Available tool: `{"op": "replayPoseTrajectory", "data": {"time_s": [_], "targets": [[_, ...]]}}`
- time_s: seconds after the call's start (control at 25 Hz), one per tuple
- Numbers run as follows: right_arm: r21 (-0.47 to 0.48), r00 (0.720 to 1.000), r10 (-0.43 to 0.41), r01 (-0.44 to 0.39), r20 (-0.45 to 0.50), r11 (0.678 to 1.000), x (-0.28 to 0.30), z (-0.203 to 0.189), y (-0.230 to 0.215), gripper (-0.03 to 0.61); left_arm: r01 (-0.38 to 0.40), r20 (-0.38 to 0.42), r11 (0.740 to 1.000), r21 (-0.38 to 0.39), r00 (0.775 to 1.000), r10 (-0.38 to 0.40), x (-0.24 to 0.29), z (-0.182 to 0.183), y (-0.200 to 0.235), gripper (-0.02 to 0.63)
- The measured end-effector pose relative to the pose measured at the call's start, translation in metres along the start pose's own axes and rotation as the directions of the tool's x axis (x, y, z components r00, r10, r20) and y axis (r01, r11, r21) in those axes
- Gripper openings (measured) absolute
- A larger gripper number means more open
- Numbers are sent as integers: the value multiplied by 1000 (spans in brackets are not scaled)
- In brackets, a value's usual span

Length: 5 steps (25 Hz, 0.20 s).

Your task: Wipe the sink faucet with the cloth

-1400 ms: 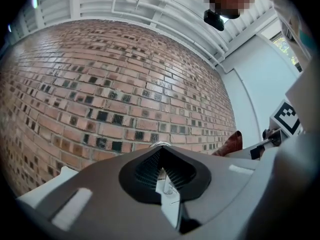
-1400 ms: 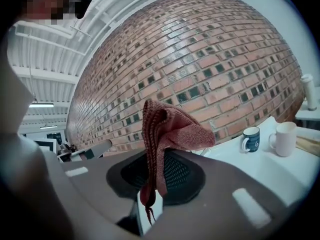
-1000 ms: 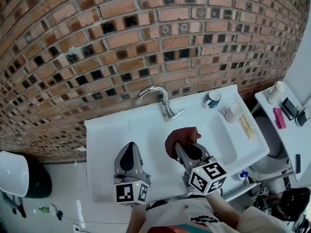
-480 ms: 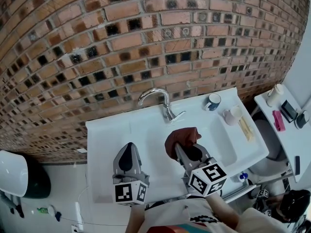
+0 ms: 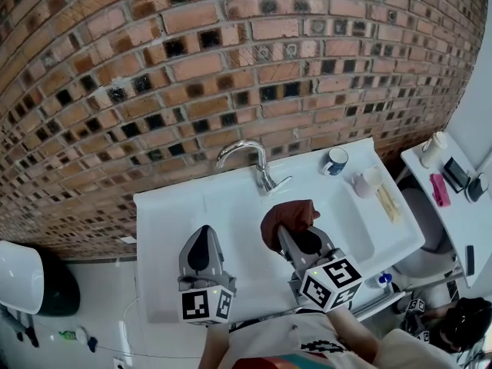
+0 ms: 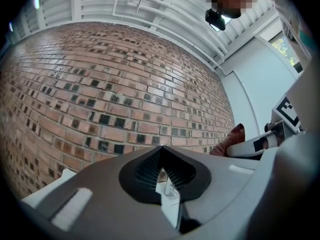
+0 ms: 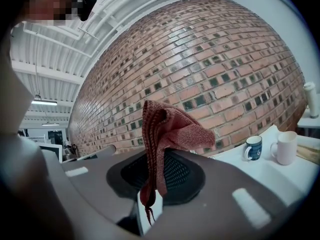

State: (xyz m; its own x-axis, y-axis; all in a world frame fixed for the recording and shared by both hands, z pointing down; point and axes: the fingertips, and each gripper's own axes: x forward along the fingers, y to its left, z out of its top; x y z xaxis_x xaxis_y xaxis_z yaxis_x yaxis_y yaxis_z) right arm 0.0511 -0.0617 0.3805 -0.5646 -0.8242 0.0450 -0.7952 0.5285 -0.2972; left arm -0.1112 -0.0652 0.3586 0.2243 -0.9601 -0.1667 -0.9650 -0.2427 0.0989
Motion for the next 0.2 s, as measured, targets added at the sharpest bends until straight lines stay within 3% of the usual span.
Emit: {"op": "replayPoseTrajectory", "data": {"time_s": [0.2], "targets": [[0,1000,2,-2,7,1000,3,3,-2,44,4,0,1000,3,1000,-4,5,-2,1,5]]}}
